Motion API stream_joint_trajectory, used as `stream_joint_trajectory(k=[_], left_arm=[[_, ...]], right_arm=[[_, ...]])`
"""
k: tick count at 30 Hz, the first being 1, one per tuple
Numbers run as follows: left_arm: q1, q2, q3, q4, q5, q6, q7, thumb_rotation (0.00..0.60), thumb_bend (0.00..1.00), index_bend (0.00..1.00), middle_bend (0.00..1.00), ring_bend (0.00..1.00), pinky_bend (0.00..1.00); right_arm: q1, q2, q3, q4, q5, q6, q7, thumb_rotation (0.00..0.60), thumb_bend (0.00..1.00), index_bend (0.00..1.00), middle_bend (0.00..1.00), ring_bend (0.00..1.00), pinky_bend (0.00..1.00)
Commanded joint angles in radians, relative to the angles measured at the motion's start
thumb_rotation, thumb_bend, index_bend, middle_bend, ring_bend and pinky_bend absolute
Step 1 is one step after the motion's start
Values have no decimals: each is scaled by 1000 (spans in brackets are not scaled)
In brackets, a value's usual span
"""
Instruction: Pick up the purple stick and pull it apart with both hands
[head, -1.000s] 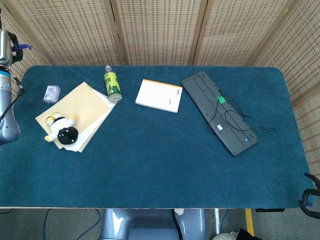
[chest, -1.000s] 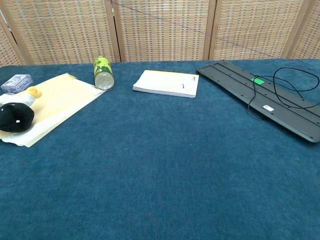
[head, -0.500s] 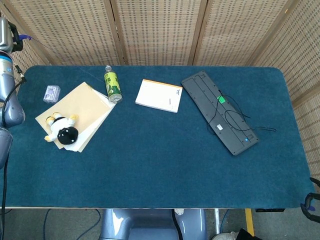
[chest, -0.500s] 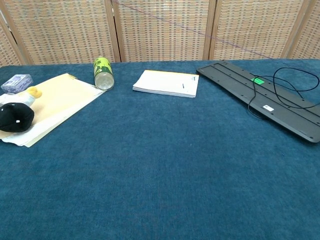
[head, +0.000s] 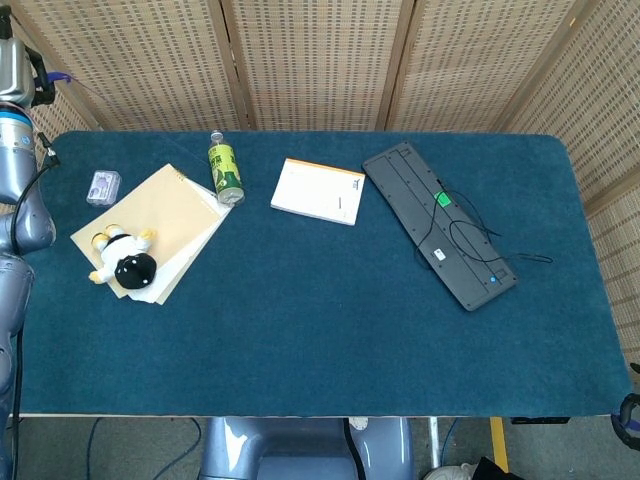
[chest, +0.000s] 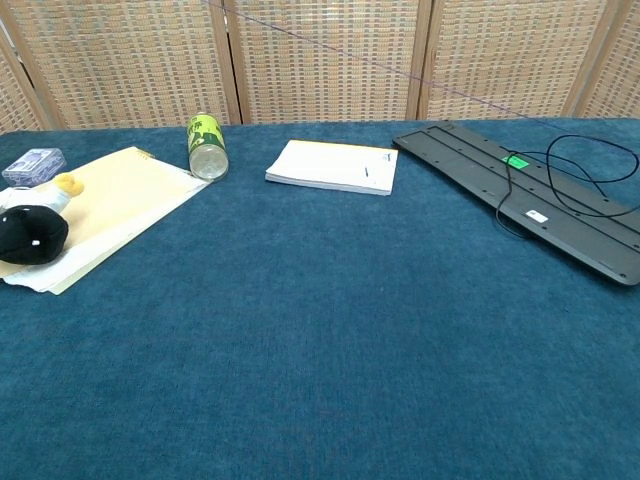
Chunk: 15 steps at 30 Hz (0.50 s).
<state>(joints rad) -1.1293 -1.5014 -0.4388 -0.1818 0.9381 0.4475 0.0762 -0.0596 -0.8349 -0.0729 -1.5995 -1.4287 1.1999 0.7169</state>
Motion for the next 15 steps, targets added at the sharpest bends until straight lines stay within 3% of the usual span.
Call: stream_joint_trajectory(k=[1, 15], left_arm=[[5, 6, -1, -4, 5, 4, -9, 600, 580, 709, 0, 0, 0], [12, 25, -20, -31, 2, 18, -6, 600, 580, 708, 0, 0, 0]], right_arm=[[-19, 10, -17, 9, -16, 17, 14, 600, 643, 755, 164, 0, 0], [-106, -13, -70, 97, -60, 111, 46, 600, 641, 758, 170, 0, 0]])
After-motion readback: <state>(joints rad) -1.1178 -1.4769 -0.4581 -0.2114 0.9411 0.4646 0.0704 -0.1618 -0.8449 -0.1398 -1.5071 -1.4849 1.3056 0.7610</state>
